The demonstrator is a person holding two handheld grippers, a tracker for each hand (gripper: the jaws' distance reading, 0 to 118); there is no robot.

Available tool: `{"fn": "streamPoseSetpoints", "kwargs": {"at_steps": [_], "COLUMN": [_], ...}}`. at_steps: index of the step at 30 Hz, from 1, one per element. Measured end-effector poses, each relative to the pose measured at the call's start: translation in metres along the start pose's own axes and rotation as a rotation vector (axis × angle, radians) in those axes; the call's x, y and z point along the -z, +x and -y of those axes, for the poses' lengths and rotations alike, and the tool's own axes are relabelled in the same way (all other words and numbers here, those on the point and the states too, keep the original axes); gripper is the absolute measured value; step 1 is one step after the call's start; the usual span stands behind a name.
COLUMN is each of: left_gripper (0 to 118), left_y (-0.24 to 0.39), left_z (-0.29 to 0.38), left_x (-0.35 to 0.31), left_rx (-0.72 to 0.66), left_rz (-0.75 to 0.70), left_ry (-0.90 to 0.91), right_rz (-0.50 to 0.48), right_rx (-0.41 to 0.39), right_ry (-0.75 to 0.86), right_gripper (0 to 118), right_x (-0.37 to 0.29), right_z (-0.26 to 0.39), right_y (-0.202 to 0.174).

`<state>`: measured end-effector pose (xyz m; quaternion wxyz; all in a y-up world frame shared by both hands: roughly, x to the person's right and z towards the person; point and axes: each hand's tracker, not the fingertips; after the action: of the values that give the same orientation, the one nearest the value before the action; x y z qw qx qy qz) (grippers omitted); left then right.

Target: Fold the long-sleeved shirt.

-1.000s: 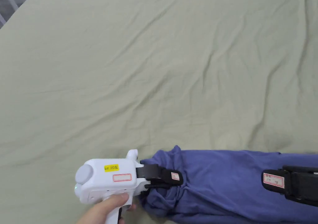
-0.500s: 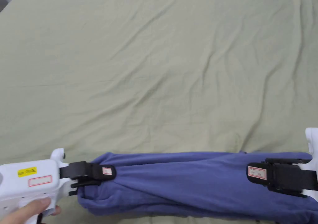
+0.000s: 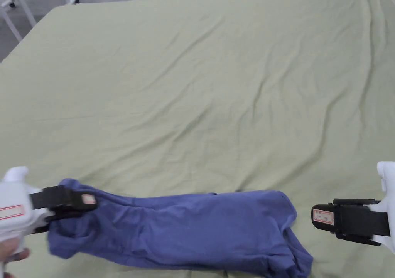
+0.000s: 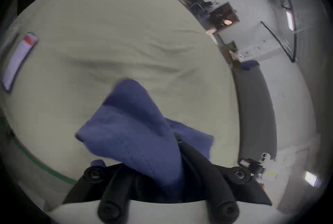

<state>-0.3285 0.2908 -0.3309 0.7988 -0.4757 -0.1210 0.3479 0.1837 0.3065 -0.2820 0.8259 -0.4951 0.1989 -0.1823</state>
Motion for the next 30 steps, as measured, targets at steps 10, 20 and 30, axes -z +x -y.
{"fn": "streamPoseSetpoints", "kwargs": {"at_steps": [10, 20, 30], "left_gripper": [4, 117, 114], "left_y": [0.149, 0.192, 0.206], "left_z": [0.097, 0.117, 0.080], "left_x": [0.207, 0.216, 0.139], "left_rx": [0.253, 0.220, 0.146], "left_rz": [-0.051, 0.127, 0.405], "left_ry": [-0.321, -0.272, -0.155], "right_rz": [0.050, -0.001, -0.083], "right_rx": [0.023, 0.087, 0.120], "right_ry": [0.022, 0.113, 0.255], "right_gripper": [0, 0, 0], "right_x": [-0.052, -0.092, -0.133], "right_z": [0.016, 0.023, 0.025], "right_y": [0.023, 0.039, 0.049]}}
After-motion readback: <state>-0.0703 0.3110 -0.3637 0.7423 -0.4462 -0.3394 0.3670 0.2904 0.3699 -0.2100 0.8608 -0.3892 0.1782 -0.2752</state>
